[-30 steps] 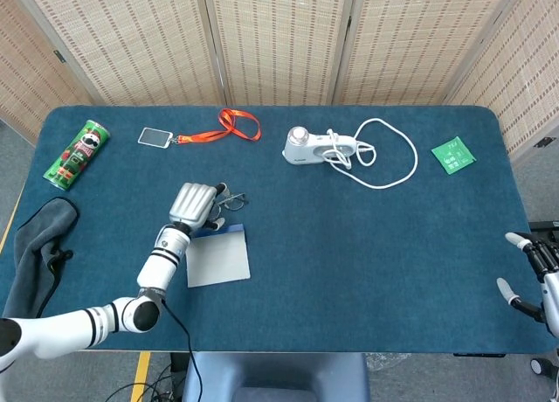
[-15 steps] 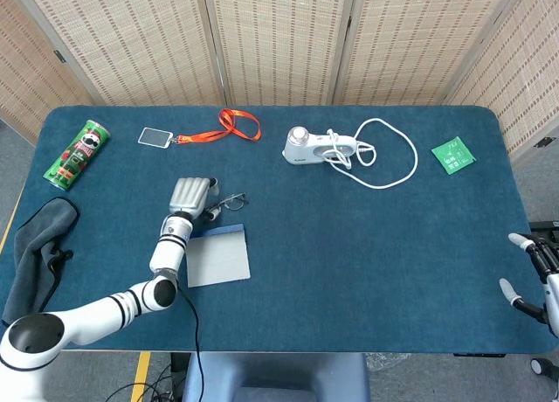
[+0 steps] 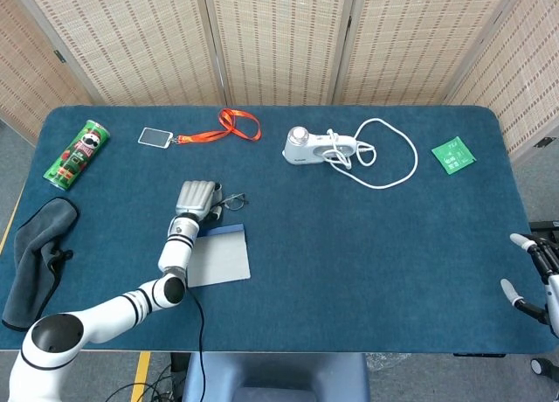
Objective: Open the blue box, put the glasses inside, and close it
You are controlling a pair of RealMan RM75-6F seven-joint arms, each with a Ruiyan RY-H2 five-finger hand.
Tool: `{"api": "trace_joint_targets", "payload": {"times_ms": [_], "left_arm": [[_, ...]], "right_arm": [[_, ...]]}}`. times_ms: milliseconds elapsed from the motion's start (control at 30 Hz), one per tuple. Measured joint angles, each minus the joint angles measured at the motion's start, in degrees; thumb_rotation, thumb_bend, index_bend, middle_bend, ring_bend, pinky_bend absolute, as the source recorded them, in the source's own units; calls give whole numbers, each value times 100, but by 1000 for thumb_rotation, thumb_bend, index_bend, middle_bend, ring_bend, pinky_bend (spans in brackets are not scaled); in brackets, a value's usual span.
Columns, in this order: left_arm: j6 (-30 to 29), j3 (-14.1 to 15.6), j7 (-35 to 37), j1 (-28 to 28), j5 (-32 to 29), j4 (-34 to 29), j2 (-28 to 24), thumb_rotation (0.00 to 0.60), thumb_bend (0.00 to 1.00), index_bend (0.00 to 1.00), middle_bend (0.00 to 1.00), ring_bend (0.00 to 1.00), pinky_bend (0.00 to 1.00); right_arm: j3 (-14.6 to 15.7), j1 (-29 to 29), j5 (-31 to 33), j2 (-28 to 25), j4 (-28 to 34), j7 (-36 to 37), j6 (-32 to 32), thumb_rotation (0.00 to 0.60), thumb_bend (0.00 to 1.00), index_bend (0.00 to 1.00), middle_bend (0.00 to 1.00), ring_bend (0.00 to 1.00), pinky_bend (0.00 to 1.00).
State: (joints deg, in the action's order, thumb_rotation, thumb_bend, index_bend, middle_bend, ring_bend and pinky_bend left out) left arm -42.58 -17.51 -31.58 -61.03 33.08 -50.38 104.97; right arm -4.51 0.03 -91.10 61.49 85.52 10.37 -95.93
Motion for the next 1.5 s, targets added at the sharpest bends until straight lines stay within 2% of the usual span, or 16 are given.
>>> {"api": "trace_joint_targets", "payload": {"times_ms": [267, 500, 800, 1000, 1300, 1500], "left_arm": [[143, -96, -96, -91, -183, 406, 213, 600, 430, 503, 921, 868, 905], [211, -129, -204, -153, -243, 658, 349, 600, 445, 549, 922, 868, 905], [251, -143, -172, -171, -64, 777, 452, 600, 511, 618, 933, 872, 905], [224, -120, -57, -132, 171, 711, 433, 600, 512, 634, 934, 872, 906], [-42, -206, 458, 40, 716, 98, 33, 600, 512, 635, 934, 872, 905], [-408, -163, 706, 315, 1165, -850, -498, 600, 511, 635, 934, 872, 906]], "right_arm": [[5, -28, 28, -17, 8, 1, 4, 600, 279, 189, 224, 264, 218], [0, -59, 62, -11, -26, 30, -9, 600, 280, 189, 224, 265, 218], [-2, -76, 61, -3, -34, 39, -23, 600, 279, 189, 224, 265, 218], [-7, -82, 50, -7, -16, 20, -35, 600, 280, 189, 224, 265, 218], [-23, -28, 4, -2, 4, 4, 4, 600, 279, 189, 224, 265, 218], [-26, 27, -43, 22, -11, 16, 48, 600, 279, 189, 224, 265, 218]]}}
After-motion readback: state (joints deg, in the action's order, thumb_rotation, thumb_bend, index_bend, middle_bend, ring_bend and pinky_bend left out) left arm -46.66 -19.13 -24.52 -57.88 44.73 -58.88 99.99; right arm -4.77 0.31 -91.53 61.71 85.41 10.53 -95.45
